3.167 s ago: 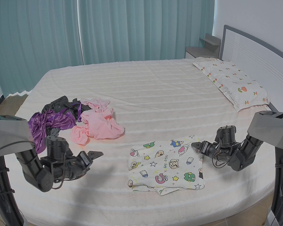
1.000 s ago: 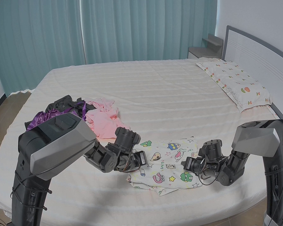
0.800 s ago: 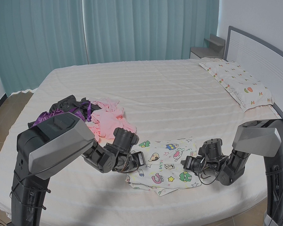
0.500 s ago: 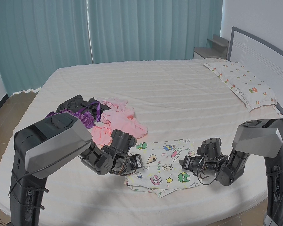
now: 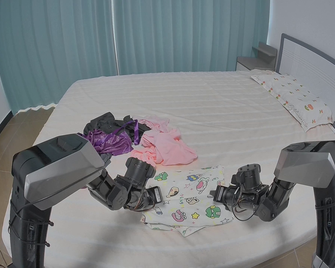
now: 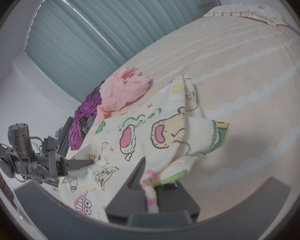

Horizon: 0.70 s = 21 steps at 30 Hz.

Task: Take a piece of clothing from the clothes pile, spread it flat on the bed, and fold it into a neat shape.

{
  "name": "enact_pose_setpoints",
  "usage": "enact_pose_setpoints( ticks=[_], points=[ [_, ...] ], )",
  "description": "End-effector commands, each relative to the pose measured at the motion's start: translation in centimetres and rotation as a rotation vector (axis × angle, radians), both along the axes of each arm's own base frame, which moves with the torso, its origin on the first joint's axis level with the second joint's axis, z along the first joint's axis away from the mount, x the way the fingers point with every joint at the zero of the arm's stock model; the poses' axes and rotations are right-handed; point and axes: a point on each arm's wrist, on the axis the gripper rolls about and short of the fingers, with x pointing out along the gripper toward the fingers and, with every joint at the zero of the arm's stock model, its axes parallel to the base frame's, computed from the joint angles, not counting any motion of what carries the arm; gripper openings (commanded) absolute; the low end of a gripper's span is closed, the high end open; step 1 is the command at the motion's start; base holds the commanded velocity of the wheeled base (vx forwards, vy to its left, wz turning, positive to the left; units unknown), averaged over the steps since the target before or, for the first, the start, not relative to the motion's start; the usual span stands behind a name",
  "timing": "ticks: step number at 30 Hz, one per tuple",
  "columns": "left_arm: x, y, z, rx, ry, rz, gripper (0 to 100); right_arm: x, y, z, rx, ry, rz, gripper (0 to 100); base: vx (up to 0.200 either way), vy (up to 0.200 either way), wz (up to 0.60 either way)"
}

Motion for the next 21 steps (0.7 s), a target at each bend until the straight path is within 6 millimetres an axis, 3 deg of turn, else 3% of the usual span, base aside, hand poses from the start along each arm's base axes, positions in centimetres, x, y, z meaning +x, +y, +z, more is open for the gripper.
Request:
enact_pose_setpoints(
  ticks=[1, 5, 16, 17, 18, 21],
  points=[
    [-0.16, 0.25, -0.2, 0.004, 0.011, 0.004, 0, -0.17, 0.35, 0.22, 0.002, -0.005, 0.01, 0, 0.0, 0.2, 0.0],
    [-0.46, 0.41, -0.36, 0.009, 0.022, 0.003, 0, -0.12, 0.25, 0.22, 0.002, -0.005, 0.007, 0, 0.0, 0.2, 0.0],
    [-0.44, 0.4, -0.06, -0.038, 0.014, 0.048, 0, -0.38, 0.07, 0.02, 0.008, 0.016, -0.004, 0, 0.0, 0.0, 0.0],
    [-0.41, 0.45, -0.05, -0.045, 0.011, 0.055, 0, -0.39, 0.07, -0.04, 0.008, 0.018, -0.005, 100, 0.0, 0.0, 0.0],
    [-0.45, 0.47, -0.09, -0.051, 0.014, 0.061, 100, -0.42, 0.05, -0.01, 0.008, 0.019, -0.005, 100, 0.0, 0.0, 0.0],
    [-0.58, 0.54, -0.09, -0.052, 0.017, 0.062, 100, -0.65, -0.17, -0.11, 0.004, 0.026, -0.009, 100, 0.0, 0.0, 0.0]
  ],
)
